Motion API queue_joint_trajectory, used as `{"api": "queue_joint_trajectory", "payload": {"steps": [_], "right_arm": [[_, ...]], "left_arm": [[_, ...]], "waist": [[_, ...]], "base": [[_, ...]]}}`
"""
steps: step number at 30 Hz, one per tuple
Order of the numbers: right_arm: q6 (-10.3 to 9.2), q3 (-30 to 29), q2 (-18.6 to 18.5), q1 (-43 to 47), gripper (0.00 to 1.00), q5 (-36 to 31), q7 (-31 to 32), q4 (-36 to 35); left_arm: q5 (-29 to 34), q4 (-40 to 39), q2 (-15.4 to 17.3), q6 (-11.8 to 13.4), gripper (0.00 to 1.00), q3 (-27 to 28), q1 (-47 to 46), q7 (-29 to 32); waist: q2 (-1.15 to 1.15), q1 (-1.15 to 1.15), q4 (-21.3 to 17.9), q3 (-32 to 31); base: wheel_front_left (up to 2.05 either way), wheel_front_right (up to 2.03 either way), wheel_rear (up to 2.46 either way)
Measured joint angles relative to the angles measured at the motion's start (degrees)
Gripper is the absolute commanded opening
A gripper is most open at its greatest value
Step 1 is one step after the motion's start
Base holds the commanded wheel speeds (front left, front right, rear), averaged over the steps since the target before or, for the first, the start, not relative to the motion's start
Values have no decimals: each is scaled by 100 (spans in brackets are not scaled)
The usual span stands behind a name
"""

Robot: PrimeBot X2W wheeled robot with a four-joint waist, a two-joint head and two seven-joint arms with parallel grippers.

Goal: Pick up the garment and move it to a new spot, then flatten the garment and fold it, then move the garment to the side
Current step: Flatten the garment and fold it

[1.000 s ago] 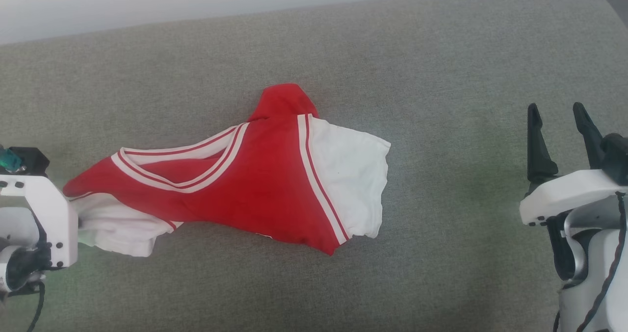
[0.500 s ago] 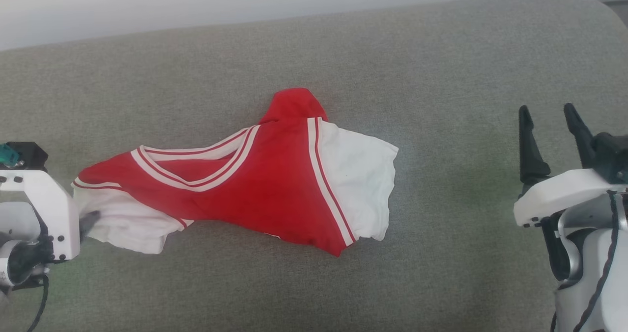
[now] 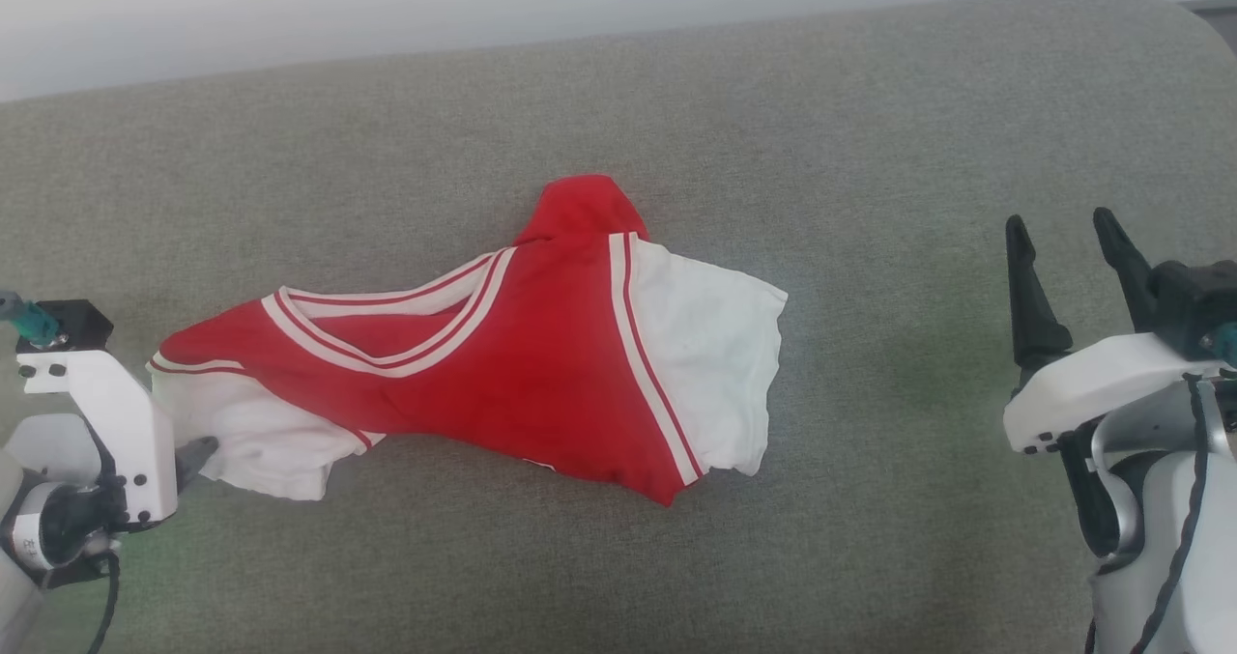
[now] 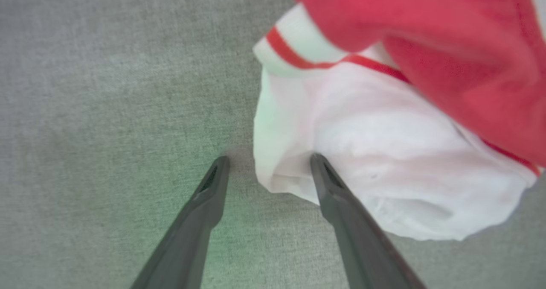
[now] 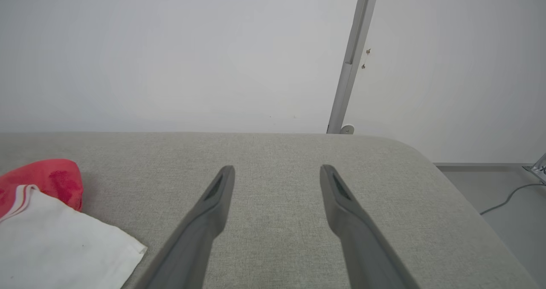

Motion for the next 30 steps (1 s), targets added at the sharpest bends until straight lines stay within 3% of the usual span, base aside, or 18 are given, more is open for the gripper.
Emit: {"api": "queue_joint_trajectory", "payload": {"steps": [3, 8, 15, 23, 30], "right_arm": [[0, 58, -32, 24, 100, 46, 79, -20], [-1, 398, -163, 83, 100, 337, 569, -10], [0, 1117, -591, 115, 100, 945, 1806, 52], [-1, 1418, -794, -337, 100, 1502, 2680, 59], [-1, 1511, -809, -731, 100, 1560, 3257, 397]], "left_arm": [[-56, 92, -71, -21, 0, 13, -1, 26], [-125, 288, -253, -122, 0, 13, -61, -21], [-12, 393, -423, -280, 0, -104, -271, -99], [176, 422, -684, -394, 0, -257, -628, -165], [286, 433, -906, -482, 0, -357, -912, -216]], "waist": [[0, 0, -8, 13], [0, 0, 26, 39], [0, 0, 175, 111], [0, 0, 476, 281], [0, 0, 762, 473]], "base": [[0, 0, 0], [0, 0, 0], [0, 0, 0], [0, 0, 0], [0, 0, 0]]}}
